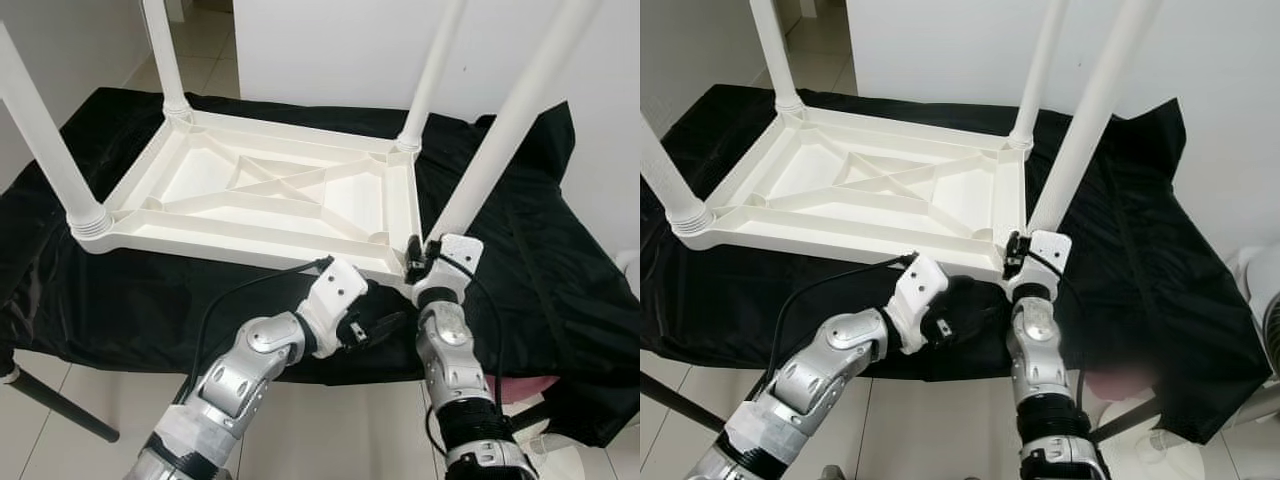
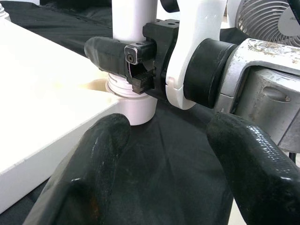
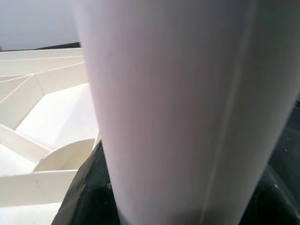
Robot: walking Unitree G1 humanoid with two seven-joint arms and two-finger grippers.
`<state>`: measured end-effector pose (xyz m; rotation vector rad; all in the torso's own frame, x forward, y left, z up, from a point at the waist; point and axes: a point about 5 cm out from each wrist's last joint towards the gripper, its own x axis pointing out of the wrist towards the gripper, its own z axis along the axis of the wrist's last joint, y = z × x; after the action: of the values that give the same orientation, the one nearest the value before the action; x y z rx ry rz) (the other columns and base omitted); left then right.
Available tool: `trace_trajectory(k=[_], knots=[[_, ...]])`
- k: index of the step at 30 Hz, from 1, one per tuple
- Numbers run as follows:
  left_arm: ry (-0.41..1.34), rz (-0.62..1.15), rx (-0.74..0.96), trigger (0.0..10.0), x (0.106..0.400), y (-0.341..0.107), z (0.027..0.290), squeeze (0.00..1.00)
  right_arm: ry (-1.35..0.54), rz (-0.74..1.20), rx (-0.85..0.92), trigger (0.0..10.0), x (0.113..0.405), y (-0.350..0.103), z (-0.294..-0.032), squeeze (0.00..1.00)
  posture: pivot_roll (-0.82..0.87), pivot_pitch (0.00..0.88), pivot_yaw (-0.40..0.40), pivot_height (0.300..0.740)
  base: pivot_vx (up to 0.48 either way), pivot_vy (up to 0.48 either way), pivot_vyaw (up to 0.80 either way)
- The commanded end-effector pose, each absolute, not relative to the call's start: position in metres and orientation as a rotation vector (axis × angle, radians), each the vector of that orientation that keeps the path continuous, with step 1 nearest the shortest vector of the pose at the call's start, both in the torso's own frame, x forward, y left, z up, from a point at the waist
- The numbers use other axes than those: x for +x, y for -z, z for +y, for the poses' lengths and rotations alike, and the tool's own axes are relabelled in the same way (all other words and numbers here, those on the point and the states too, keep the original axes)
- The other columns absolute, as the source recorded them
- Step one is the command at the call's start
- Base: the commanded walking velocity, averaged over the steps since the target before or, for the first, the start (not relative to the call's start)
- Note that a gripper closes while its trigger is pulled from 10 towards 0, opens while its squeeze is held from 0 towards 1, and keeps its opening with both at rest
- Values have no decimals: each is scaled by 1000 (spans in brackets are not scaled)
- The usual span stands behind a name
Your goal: Building children table
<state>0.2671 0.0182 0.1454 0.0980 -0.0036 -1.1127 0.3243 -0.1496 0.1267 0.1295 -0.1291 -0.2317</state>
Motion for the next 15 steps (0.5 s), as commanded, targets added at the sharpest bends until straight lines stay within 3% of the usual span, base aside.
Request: trace_trajectory(k=[1,4,5,6,15], knots=[[1142,12,105,10000,263,-140,17,0,257,-41,144,10000,318,-109,-151,0,8,60,-79,740,0,0,0],[1141,13,104,10000,263,-139,16,0,239,-49,142,10000,318,-109,-152,0,10,59,-80,740,0,0,0],[1138,12,105,10000,263,-139,16,0,198,-64,152,10000,317,-111,-151,741,11,57,-80,740,0,0,0],[1136,12,105,10000,263,-139,16,0,162,-91,161,10000,316,-113,-150,1000,11,57,-80,740,0,0,0],[1139,19,99,10000,261,-137,19,0,162,-149,42,10000,304,-117,-161,1000,12,52,-84,740,0,0,0]])
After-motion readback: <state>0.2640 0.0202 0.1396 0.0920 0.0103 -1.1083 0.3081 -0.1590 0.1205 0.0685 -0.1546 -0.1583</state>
